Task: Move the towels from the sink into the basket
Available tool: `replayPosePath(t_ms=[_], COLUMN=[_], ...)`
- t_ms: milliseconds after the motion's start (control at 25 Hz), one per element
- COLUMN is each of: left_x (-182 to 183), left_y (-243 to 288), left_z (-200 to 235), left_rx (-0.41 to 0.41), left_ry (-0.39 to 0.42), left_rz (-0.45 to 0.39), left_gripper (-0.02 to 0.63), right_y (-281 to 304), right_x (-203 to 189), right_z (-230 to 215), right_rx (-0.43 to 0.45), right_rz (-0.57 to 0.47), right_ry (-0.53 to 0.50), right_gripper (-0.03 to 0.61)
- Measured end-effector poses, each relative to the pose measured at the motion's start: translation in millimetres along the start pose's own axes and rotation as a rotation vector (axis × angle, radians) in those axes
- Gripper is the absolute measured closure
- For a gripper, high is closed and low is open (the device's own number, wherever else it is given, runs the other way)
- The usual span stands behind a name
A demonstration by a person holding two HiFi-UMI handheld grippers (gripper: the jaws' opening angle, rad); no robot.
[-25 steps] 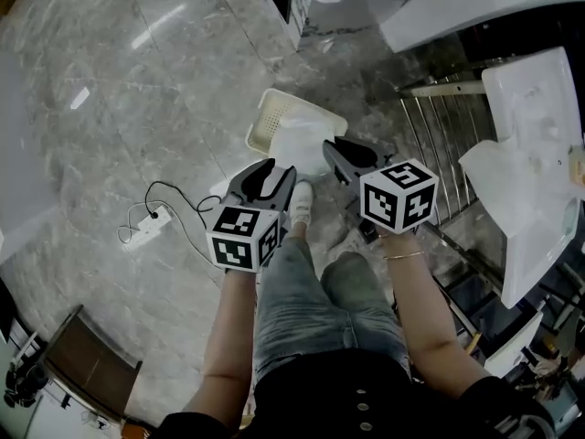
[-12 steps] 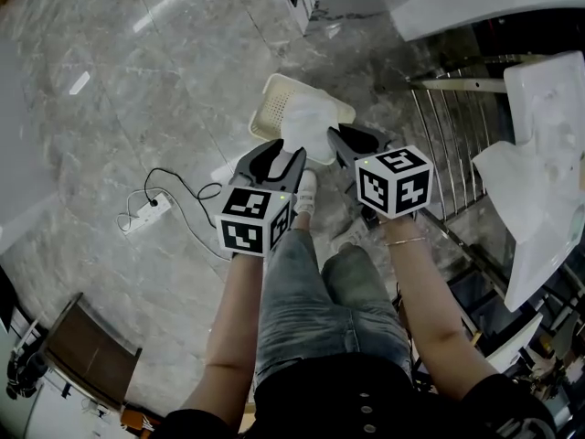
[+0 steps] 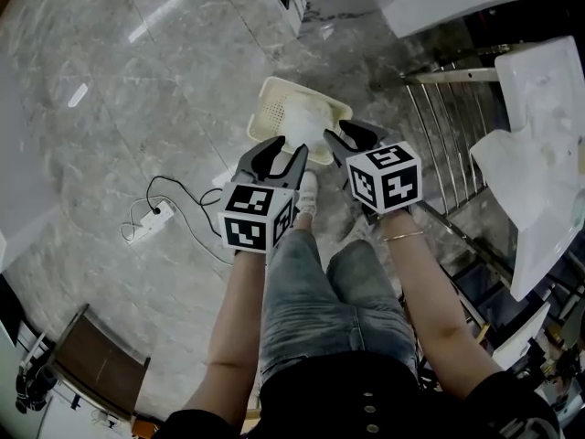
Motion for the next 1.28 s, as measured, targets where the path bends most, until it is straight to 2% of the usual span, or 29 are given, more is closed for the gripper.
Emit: replayPosePath(t_ms=[320,560,800,960,1280], left_x=[10.7,24.7,50.6,52.4,61.4], left_y=[-16.7,-19.7,-19.2,-17.5,0.4], left_z=[-21.0,-58.6,-117.5,-162.5,-254.4], left_rx=[-0.032,-0.087,-0.154,-0.192,-0.255], left_ry=[0.055,0.131,0.229,0.281,0.428], left_rz=[-0.001,-0.001,-0.036,-0.020,-0.017], left_gripper=[0.462,0.462,0.462,0.460,0.460], right_y=[-40.9,-94.3,-150.6,-190.4,-278.6], right_x=[15.2,24.6,19.7,5.8,-10.2], right_z=[9.1,-3.8,-24.4,-38.6,-74.1], right_rx=[-0.026,-0.075,-0.143,-0.187,-0.267], right_rz=[-0.079,-0.156,-0.228,-0.253,-0.387], right_ry=[0.004,0.008,0.025,0.059,0.068], right_gripper=[0.437,0.431,0.417,0.417,0.417])
Point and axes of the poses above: the fingertips, and each gripper's own axes: y forward along the fingers, z to its left, x out of its top, the point moved 7 cm from there along -y, backward along the fingers, and after that the axes turned 11 degrees about -y, right-handed, at the moved point
